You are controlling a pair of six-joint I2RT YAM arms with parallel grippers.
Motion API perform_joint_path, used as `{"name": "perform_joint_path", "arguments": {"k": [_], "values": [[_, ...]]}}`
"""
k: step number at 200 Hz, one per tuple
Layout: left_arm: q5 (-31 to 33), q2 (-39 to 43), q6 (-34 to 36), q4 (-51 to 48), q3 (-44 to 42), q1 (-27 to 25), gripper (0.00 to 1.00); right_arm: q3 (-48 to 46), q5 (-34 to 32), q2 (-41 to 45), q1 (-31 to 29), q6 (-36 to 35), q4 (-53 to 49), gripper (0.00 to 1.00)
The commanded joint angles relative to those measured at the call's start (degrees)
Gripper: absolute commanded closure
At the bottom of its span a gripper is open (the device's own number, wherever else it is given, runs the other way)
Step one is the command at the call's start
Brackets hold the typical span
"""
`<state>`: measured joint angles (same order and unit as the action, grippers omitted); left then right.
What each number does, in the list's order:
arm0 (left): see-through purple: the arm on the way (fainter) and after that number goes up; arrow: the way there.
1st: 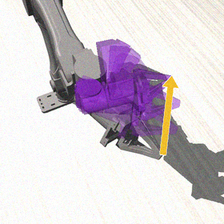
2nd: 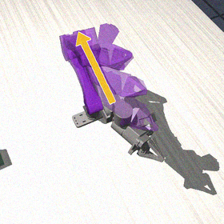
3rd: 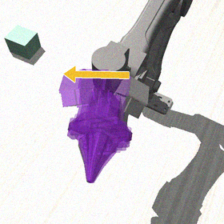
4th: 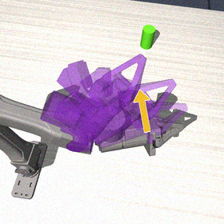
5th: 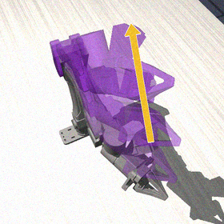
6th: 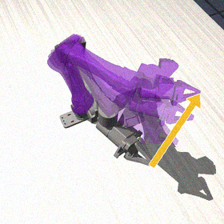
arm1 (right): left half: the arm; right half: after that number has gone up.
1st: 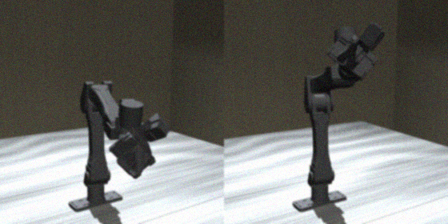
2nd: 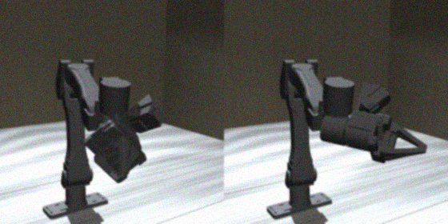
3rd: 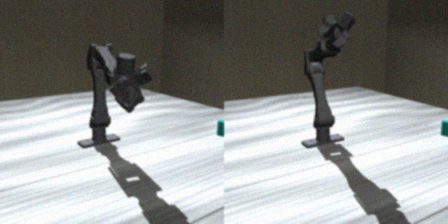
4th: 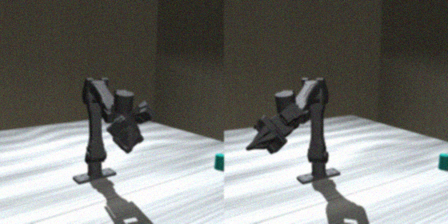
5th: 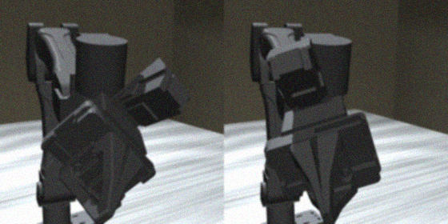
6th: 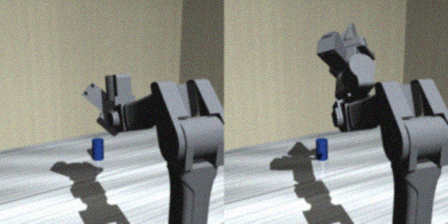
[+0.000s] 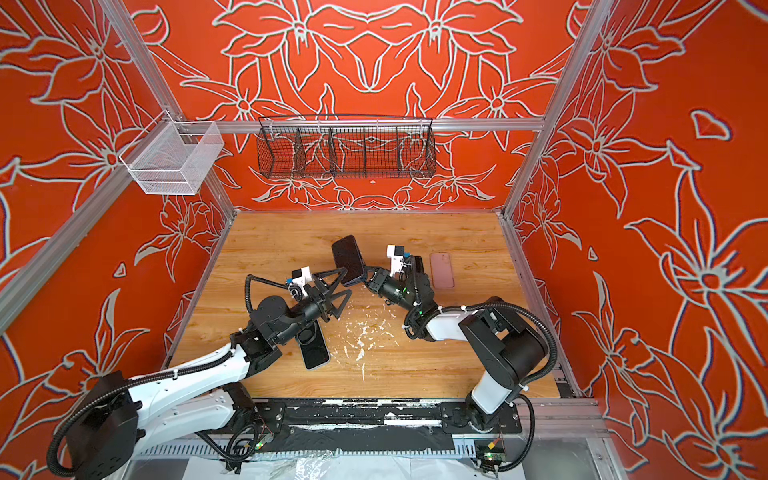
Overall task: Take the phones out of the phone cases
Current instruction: 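Grip the black phone with the left gripper and tilt it toward the table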
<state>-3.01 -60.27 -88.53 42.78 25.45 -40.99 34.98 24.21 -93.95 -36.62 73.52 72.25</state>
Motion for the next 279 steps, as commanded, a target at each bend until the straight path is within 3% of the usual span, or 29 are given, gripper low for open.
{"name": "perform_joint_path", "arguments": {"k": [1, 55, 199, 279], "values": [[1.1, -0.26, -0.11, 3.02, 1.44, -0.4, 0.03, 1.17, -0.92, 0.28, -0.72, -0.39, 5.58, 1.0], [0.61, -0.52, -0.85, 4.44, 1.93, -0.4, 0.03, 0.97, -0.61, -0.43, -0.91, -0.58, 6.23, 1.0], [8.56, -0.21, -0.07, 4.91, -1.13, -0.4, 0.0, 2.01, 0.03, -3.02, -3.26, -0.31, 8.52, 1.0], [13.13, 5.58, 4.8, -1.92, -1.79, -0.32, 0.24, 2.01, 0.05, -2.55, -3.7, -1.97, 8.52, 1.0]]}}
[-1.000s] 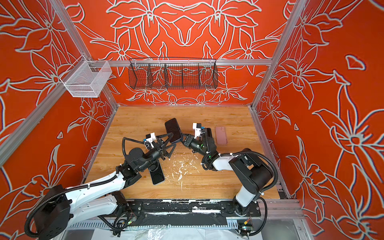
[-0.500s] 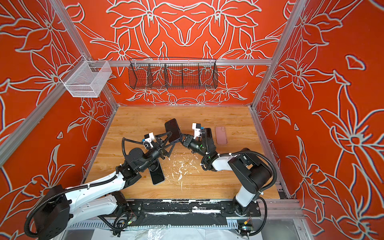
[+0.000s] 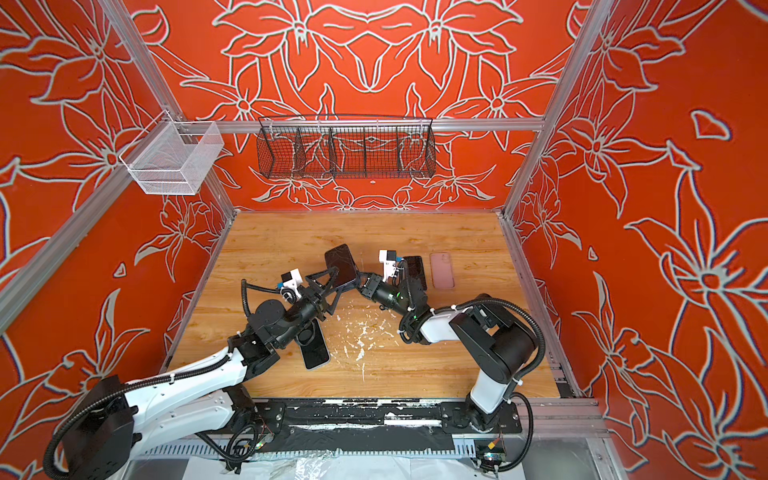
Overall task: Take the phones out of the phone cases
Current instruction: 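Grip the black phone with the left gripper and tilt it toward the table, then pull the black case off with the right gripper while the left holds the phone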
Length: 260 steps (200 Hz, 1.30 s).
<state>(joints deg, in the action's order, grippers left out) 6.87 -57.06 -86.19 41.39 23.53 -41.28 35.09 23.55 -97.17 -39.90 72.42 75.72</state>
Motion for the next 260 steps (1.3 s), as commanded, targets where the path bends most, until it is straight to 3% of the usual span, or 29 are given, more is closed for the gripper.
{"name": "perform_joint_path", "arguments": {"k": [1, 43, 68, 98, 140, 166, 189, 260], "values": [[3.33, 2.38, 2.49, -0.52, 0.13, -0.03, 0.24, 1.86, 0.71, 0.66, -0.39, -0.88, 5.05, 1.0], [3.14, 0.98, 3.27, 0.69, 0.2, 0.39, 0.41, 1.41, 0.62, 1.53, -0.48, -0.79, 5.05, 1.0], [1.32, -3.83, 2.15, 4.07, 0.18, 0.92, 0.47, 1.01, 0.4, 1.92, -0.52, -0.79, 5.05, 1.0], [0.27, -6.34, 1.77, 6.51, 0.28, 1.11, 0.62, 0.39, 0.07, 2.74, -0.5, -0.96, 5.05, 1.0], [-0.37, -4.72, 5.39, 0.38, 3.14, 1.2, 0.81, -0.96, -1.21, 3.82, -0.52, -0.8, 3.76, 1.0], [-1.88, -3.01, 8.12, -3.78, 5.46, 1.2, 1.0, -2.0, -2.27, 4.38, -0.53, -0.7, 3.61, 1.0], [-4.12, -2.1, 9.2, -7.24, 7.78, 1.22, 1.0, -2.49, -3.12, 5.67, -0.53, -1.39, 0.57, 1.0], [-11.24, -2.56, 6.83, -5.46, 12.53, -0.32, 1.0, -4.83, -9.26, 5.14, -0.56, -4.23, -4.35, 1.0]]}}
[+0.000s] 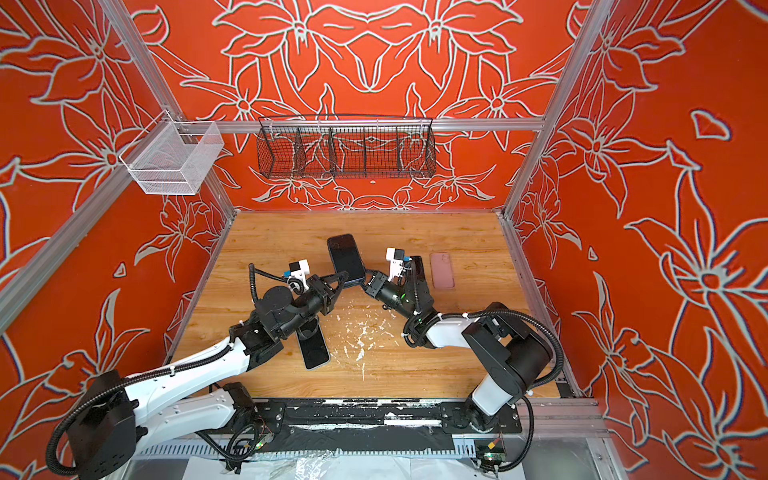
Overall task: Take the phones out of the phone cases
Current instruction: 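Pull the black case off with the right gripper while the left holds the phone, then lower the black case onto the table near the robot and open the right gripper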
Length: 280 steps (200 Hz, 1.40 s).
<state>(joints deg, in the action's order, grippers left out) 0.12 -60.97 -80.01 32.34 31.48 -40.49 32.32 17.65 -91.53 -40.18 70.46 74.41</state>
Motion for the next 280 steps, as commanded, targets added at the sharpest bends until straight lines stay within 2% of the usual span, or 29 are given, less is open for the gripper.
{"name": "perform_joint_path", "arguments": {"k": [1, 61, 86, 119, 165, 208, 280], "values": [[-4.5, 1.37, 0.64, 3.42, 4.7, -1.18, 1.0, -2.11, -3.43, -0.54, -0.26, -2.3, -3.04, 1.0], [-4.51, 0.58, 1.21, 2.19, 7.05, -6.11, 1.0, -4.14, -8.32, -4.53, -0.37, -3.72, -2.97, 1.0], [-5.19, -1.48, -0.73, 6.55, 6.23, -7.53, 1.0, -5.15, -10.63, -4.39, -0.42, -4.38, -4.23, 1.0], [-5.4, -2.45, -0.4, 8.47, 5.87, -7.89, 1.0, -6.01, -12.48, -2.45, -0.35, -5.75, -6.65, 1.0], [-2.97, 0.25, 5.19, 5.43, 6.04, -7.85, 1.0, -8.43, -15.85, 4.75, -0.12, -8.74, -14.16, 1.0], [-0.56, 3.88, 9.07, 0.8, 5.25, -6.27, 1.0, -10.64, -15.89, 16.21, 2.57, -10.77, -29.67, 0.99], [-6.5, 6.94, 8.73, -1.3, 2.01, 2.42, 1.0, -13.74, -10.1, 46.16, 12.99, -16.35, -67.73, 0.98]]}}
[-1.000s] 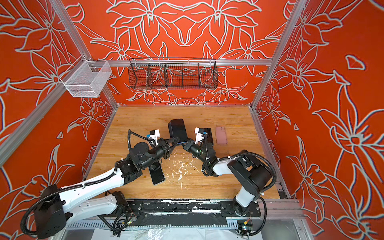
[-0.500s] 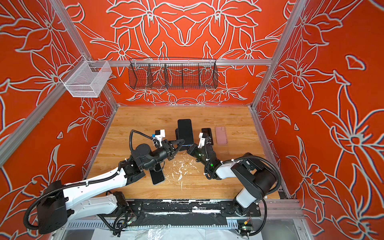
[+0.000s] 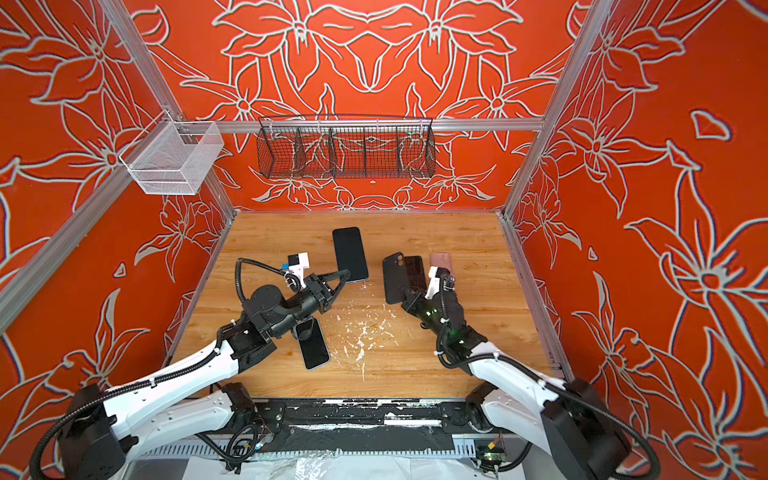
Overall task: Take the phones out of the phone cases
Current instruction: 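Lower the black case onto the table near the robot and open the right gripper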
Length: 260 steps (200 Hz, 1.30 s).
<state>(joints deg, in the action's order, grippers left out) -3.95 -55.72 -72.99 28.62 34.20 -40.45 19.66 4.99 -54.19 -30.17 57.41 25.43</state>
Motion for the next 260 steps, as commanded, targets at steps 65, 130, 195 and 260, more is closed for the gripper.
{"name": "perform_joint_path", "arguments": {"k": [65, 130, 195, 260], "values": [[-5.48, -0.12, 1.53, 4.62, -3.17, 5.34, 1.0, -5.83, 7.79, 28.16, 13.4, -4.4, -43.13, 0.98], [-10.01, -4.9, 0.67, 7.16, -2.92, 7.87, 1.0, -10.23, 11.8, 29.15, 21.52, -6.23, -43.54, 0.99], [-12.48, -8.5, -0.73, 10.84, -3.29, 8.98, 1.0, -11.21, 16.46, 25.9, 29.9, -10.71, -43.16, 0.97], [-12.97, -10.55, -0.44, 11.59, -3.15, 9.33, 1.0, -8.92, 19.29, 15.64, 36.19, -16.86, -40.15, 0.84]]}}
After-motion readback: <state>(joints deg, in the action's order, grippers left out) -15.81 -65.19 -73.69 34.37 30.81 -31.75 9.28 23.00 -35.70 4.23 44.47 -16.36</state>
